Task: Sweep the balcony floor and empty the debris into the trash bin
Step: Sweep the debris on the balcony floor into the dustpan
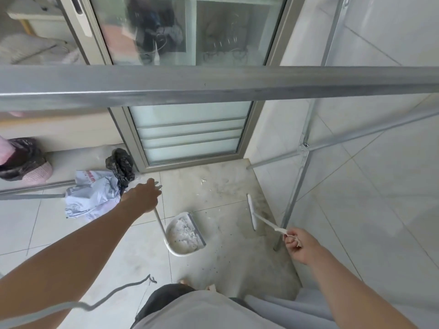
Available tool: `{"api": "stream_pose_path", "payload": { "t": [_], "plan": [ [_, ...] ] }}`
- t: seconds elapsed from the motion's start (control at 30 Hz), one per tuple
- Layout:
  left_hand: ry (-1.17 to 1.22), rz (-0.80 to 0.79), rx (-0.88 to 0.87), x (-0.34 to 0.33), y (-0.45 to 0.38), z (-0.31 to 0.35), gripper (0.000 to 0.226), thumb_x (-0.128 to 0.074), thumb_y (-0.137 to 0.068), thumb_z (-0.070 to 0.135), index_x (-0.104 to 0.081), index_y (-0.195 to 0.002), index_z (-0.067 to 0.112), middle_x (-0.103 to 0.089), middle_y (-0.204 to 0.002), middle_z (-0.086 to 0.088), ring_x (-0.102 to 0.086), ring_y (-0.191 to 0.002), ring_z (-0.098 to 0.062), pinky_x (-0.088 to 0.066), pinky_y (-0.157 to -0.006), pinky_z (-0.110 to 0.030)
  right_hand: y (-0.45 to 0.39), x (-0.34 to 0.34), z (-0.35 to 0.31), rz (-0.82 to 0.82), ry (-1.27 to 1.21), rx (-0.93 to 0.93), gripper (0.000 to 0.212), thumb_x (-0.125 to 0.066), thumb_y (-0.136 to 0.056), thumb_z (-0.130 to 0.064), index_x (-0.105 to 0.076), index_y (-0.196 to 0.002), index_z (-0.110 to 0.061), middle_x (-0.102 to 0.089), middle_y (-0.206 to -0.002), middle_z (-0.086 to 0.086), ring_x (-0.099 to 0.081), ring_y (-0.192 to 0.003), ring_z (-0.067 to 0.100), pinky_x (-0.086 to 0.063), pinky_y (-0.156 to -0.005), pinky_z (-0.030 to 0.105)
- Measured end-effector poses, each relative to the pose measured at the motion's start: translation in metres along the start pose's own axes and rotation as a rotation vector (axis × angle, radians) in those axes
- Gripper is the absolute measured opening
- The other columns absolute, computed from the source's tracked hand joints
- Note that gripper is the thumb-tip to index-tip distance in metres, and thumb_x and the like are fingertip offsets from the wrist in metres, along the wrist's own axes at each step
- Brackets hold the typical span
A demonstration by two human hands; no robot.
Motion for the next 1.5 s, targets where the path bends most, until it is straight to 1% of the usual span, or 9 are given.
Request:
{"api": "stream_pose_path", "payload": {
  "t": [0.07, 0.17, 0.33, 0.53, 0.83, 1.13, 1.23, 1.33, 1.5],
  "plan": [
    [0.01, 0.031, -0.056, 0.008, 0.0, 0.015, 0.04, -0.035, -0.102, 0.041, -0.042, -0.13, 0.013, -0.062, -0.118, -0.014, -0.061, -0.105, -0.035, -0.049, -0.086, -0.043, 0.0, 0.002, 0.0, 0.037, -0.015, 0.007, 0.011, -0.038, -0.096, -0.001, -0.048, -0.091, 0.0, -0.041, -0.074, 0.013, -0.035, -0.026, 0.005, -0.028, -0.024, 0.011],
    [-0.065, 0.007, -0.134, 0.009, -0.016, 0.029, 0.054, -0.019, -0.093, 0.048, -0.046, -0.128, 0.016, -0.058, -0.118, -0.007, -0.061, -0.105, -0.032, -0.051, -0.088, -0.043, 0.002, 0.006, 0.006, 0.064, -0.059, 0.015, 0.013, -0.038, -0.095, -0.002, -0.05, -0.094, 0.004, -0.046, -0.077, 0.016, -0.036, -0.026, 0.006, -0.029, -0.024, 0.011],
    [-0.103, -0.012, -0.228, 0.012, -0.029, 0.068, 0.052, -0.023, -0.088, 0.042, -0.048, -0.128, 0.019, -0.054, -0.124, -0.006, -0.058, -0.109, -0.033, -0.049, -0.091, -0.047, -0.001, 0.022, 0.003, 0.088, -0.119, 0.021, 0.02, -0.039, -0.095, -0.001, -0.051, -0.109, 0.007, -0.052, -0.083, 0.021, -0.039, -0.028, 0.006, -0.032, -0.025, 0.012],
    [-0.041, 0.018, -0.23, 0.015, -0.023, 0.134, 0.035, -0.04, -0.099, 0.04, -0.046, -0.125, 0.017, -0.06, -0.123, -0.013, -0.06, -0.111, -0.034, -0.045, -0.09, -0.043, -0.02, 0.046, -0.016, 0.152, -0.022, 0.046, 0.029, -0.039, -0.093, 0.001, -0.048, -0.119, 0.008, -0.051, -0.085, 0.02, -0.04, -0.03, 0.006, -0.033, -0.026, 0.013],
    [-0.101, 0.052, -0.203, -0.002, -0.028, 0.188, 0.036, -0.036, -0.102, 0.044, -0.044, -0.124, 0.016, -0.06, -0.12, -0.012, -0.061, -0.108, -0.034, -0.044, -0.087, -0.041, -0.051, 0.061, -0.068, 0.149, 0.056, 0.038, 0.021, -0.034, -0.092, 0.006, -0.05, -0.106, 0.008, -0.046, -0.076, 0.015, -0.043, -0.028, 0.009, -0.031, -0.026, 0.014],
    [0.044, 0.076, -0.05, -0.019, -0.009, 0.147, 0.033, -0.035, -0.101, 0.044, -0.042, -0.115, 0.015, -0.063, -0.109, -0.016, -0.063, -0.098, -0.038, -0.051, -0.083, -0.044, -0.097, 0.041, -0.074, 0.181, 0.431, -0.037, 0.024, -0.035, -0.093, 0.006, -0.052, -0.11, 0.004, -0.047, -0.071, 0.012, -0.044, -0.04, 0.013, -0.031, -0.028, 0.012],
    [0.049, 0.073, -0.002, -0.025, -0.004, 0.118, 0.042, -0.024, -0.097, 0.051, -0.043, -0.114, 0.018, -0.063, -0.113, -0.011, -0.064, -0.098, -0.036, -0.052, -0.084, -0.047, -0.102, 0.016, -0.055, 0.148, 0.547, -0.065, 0.018, -0.037, -0.095, 0.005, -0.051, -0.105, 0.002, -0.047, -0.067, 0.011, -0.045, -0.037, 0.013, -0.032, -0.028, 0.012],
    [0.117, 0.079, 0.09, -0.024, 0.009, 0.098, 0.032, -0.037, -0.102, 0.041, -0.043, -0.117, 0.013, -0.063, -0.114, -0.014, -0.061, -0.105, -0.037, -0.049, -0.087, -0.046, -0.102, -0.009, -0.031, 0.132, 0.615, -0.096, 0.014, -0.037, -0.097, 0.001, -0.051, -0.095, 0.0, -0.048, -0.066, 0.011, -0.045, -0.046, 0.013, -0.035, -0.03, 0.012],
    [0.095, 0.078, 0.129, -0.031, 0.019, 0.07, 0.031, -0.038, -0.103, 0.036, -0.043, -0.117, 0.008, -0.062, -0.11, -0.019, -0.059, -0.102, -0.038, -0.044, -0.085, -0.044, -0.088, -0.044, 0.006, 0.077, 0.71, -0.096, 0.019, -0.036, -0.096, 0.003, -0.051, -0.086, -0.005, -0.049, -0.066, 0.01, -0.046, -0.05, 0.013, -0.037, -0.035, 0.015]
  ]
}}
Point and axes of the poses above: each hand's wrist, its own y-axis away from the middle knuckle, its own x-axis out of the back of the hand, z = x × y, the point moved 2 cm from there along -y, towards the middle knuckle
